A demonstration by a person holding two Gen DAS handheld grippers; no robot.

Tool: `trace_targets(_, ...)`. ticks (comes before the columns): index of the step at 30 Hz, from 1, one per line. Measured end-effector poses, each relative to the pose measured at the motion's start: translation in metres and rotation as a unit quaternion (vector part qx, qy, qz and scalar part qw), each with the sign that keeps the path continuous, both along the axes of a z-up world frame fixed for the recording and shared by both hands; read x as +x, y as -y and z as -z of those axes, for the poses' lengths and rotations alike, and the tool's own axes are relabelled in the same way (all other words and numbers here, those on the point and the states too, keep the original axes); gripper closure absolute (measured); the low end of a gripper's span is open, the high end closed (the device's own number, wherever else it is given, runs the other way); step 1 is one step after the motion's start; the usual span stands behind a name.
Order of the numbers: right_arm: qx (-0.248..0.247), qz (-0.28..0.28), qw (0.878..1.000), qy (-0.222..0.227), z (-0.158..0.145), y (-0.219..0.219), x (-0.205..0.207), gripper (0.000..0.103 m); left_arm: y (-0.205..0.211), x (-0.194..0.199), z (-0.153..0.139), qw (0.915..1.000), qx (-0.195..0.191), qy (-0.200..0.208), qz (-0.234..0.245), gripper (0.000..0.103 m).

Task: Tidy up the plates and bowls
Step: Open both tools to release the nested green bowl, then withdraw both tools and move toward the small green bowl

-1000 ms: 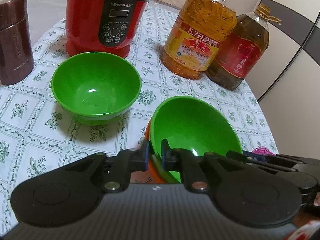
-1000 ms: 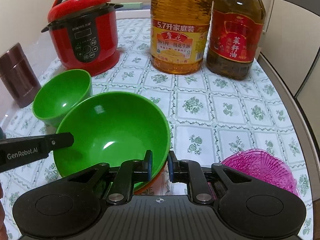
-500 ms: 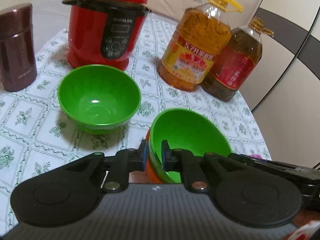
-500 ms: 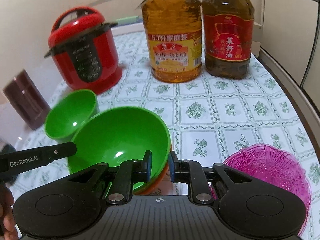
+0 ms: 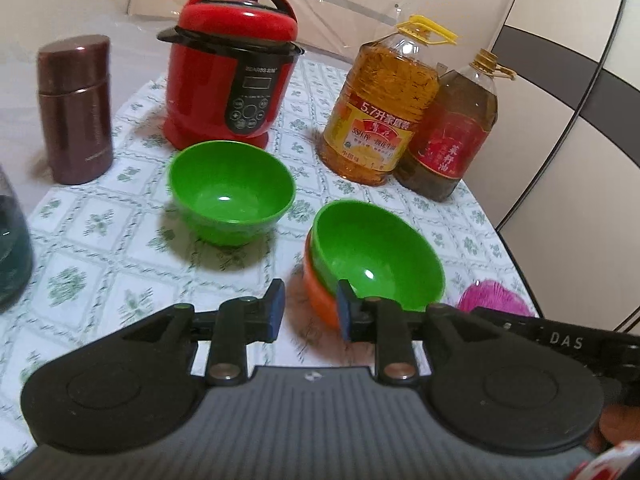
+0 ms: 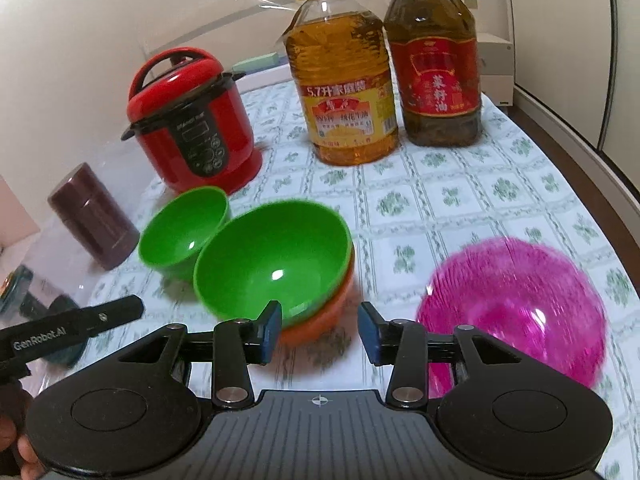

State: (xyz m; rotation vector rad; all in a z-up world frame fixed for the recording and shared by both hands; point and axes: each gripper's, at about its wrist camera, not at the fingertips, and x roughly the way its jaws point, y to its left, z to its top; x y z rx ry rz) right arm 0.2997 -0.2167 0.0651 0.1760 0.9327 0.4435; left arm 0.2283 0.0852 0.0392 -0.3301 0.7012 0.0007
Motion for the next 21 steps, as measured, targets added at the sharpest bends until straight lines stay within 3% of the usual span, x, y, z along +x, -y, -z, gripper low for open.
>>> trace_targets(10,-0.008,0.007,1.0,-0.006,0.0,0.012,-0.064,0.06,0.013,-0.065,0.007,0.9998,0.018,-0.011,-0.004,0.068)
trace_targets(21,-0.016,0.009,0.999,-0.026,0.013,0.026,-0.113,0.06,0.02,-0.11,0.021,0.9982,0.05,-0.034,-0.005,0.067)
